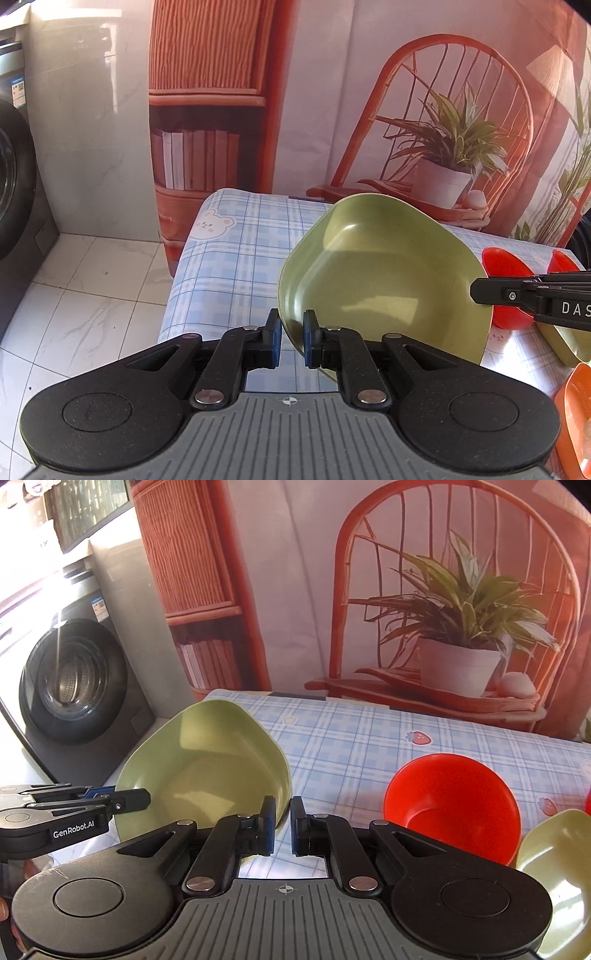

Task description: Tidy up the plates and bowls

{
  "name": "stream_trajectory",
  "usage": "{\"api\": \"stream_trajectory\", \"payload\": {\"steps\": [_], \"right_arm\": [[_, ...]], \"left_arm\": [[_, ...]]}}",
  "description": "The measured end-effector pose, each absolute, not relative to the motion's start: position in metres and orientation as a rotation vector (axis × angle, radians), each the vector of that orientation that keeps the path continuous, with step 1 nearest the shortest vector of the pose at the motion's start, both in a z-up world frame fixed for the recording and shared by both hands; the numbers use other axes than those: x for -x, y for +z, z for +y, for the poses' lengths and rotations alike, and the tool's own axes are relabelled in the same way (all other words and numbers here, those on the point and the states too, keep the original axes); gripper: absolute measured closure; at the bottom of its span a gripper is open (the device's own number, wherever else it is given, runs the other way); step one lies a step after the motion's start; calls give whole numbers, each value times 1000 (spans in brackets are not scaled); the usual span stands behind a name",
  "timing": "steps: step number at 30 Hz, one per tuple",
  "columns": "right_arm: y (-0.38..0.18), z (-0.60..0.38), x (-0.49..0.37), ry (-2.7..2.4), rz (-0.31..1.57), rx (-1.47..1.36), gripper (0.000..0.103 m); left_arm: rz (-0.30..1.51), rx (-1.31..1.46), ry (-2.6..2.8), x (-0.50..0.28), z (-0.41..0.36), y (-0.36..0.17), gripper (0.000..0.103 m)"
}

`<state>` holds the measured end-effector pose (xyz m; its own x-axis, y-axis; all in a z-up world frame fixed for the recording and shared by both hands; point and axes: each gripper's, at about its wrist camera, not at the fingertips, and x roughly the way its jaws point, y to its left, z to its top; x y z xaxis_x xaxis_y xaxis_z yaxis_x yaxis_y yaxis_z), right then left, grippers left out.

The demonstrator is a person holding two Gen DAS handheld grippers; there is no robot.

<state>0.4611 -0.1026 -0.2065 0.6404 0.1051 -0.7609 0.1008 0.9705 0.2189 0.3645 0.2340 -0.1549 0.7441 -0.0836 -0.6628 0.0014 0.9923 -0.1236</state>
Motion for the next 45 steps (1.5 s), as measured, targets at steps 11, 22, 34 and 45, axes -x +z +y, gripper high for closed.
{"api": "stream_trajectory", "payload": {"steps": [11, 22, 34, 45], "right_arm": [[-171, -139, -384, -26, 824, -303, 96], [-162, -188, -310, -82, 805, -385, 95], [-162, -245, -239, -163, 781, -444, 96], [-176, -256, -195, -150, 812, -486, 94]], "left_arm": [[752, 53, -77, -319, 171, -122, 90], [782, -2, -156, -292, 104, -113, 90], [811, -7, -257, -267, 31, -128, 89], [873, -15, -257, -260, 5, -148, 90]]}}
